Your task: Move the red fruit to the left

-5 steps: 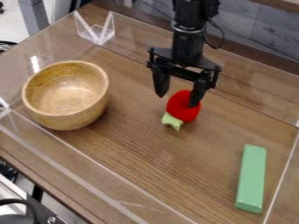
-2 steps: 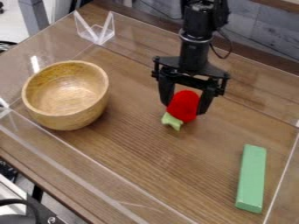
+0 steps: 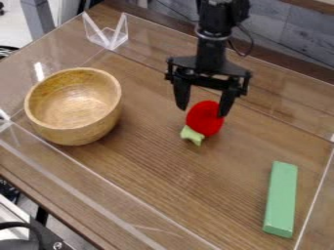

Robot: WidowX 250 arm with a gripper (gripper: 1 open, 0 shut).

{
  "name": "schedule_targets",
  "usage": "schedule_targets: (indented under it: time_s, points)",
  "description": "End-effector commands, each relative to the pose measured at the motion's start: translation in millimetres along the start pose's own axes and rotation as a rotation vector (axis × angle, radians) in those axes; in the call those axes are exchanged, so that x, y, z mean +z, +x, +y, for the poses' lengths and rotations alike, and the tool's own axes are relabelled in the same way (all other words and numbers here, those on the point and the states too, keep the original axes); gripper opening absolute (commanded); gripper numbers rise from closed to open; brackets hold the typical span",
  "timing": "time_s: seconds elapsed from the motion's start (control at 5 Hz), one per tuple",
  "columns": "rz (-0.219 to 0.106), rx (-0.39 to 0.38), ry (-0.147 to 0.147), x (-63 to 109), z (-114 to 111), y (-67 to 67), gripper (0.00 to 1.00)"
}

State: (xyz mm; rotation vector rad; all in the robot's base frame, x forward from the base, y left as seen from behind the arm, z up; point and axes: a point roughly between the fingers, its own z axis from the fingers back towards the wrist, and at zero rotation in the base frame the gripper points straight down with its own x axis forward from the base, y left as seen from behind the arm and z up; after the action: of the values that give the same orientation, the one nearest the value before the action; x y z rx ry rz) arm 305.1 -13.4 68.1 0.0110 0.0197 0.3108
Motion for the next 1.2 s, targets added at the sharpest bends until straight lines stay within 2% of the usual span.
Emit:
schedule_targets:
  time_s: [0.0,0.4,0.8,1.0]
  points:
    - [-0.07,-0.008,-0.017,18.9,0,16.5,1.0]
    - [-0.078,-0.068,-0.012,-0.4,5,29.5,1.0]
    - [-0.088,-0.124,-0.008,4.8,16,14.8,1.0]
    - [-0.098,-0.127,-0.011,9.0,11,9.7,1.0]
